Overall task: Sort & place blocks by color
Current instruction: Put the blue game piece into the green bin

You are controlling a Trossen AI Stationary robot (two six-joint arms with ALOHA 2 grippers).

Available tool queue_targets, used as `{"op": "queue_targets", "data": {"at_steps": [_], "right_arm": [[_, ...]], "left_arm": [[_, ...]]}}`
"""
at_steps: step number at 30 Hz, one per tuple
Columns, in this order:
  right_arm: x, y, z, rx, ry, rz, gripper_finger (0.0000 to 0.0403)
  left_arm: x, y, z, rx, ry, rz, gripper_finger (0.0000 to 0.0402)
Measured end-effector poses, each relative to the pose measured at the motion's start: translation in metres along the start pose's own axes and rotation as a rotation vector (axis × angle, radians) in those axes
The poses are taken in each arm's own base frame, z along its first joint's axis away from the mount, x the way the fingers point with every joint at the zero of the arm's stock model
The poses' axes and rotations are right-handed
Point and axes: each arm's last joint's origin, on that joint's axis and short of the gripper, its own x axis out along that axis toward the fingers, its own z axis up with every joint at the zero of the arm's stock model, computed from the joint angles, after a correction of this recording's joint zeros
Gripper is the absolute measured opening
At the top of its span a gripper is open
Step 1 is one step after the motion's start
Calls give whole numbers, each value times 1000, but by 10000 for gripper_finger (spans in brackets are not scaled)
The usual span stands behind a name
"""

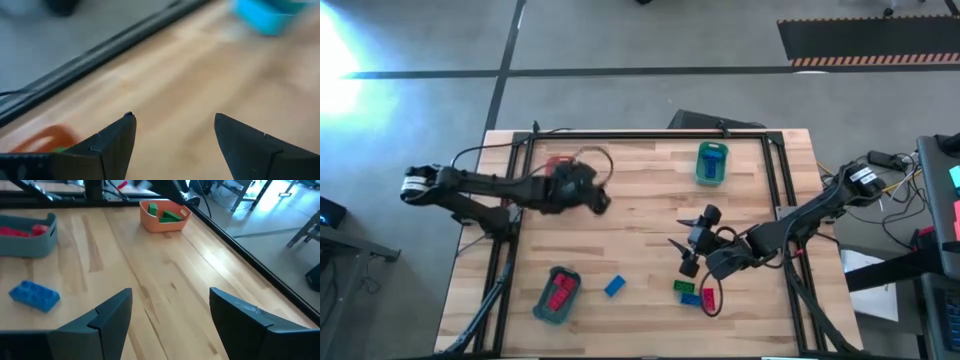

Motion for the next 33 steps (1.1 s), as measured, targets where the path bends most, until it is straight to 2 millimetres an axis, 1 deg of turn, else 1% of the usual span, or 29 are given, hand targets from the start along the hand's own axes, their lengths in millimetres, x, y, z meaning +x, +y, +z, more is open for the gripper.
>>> {"op": "queue_targets", "data": {"at_steps": [3, 7, 10, 13, 16, 18, 20, 22, 24, 28, 33], "right_arm": [[-1, -2, -1, -22, 14, -5, 251], [-2, -3, 0, -44, 12, -4, 249], [-3, -4, 1, -57, 9, -3, 247], [-4, -4, 1, -77, 8, -2, 248], [-4, -4, 1, -83, 8, -2, 251], [-4, -4, 1, -83, 8, -2, 253], [-4, -4, 1, -84, 10, 4, 254], [-4, -3, 1, -85, 21, 36, 253], [-4, -2, 1, -88, 29, 57, 251], [-4, -2, -1, -97, 54, 95, 249], [-4, -2, -2, -101, 58, 95, 254]], "left_arm": [[-23, -29, -5, 62, 17, -171, 253], [-49, -67, -25, 153, 104, -382, 253], [-63, -95, -42, 189, 145, -448, 253], [-71, -123, -57, 214, 195, -480, 253], [-71, -149, -65, 191, 287, -460, 253], [-66, -161, -70, 189, 378, -394, 253], [-62, -171, -74, 196, 465, -304, 253], [-57, -176, -80, 206, 533, -184, 253], [-54, -183, -85, 203, 586, -119, 253], [-48, -199, -94, 201, 667, -129, 253], [-48, -205, -95, 172, 684, -150, 253]]}}
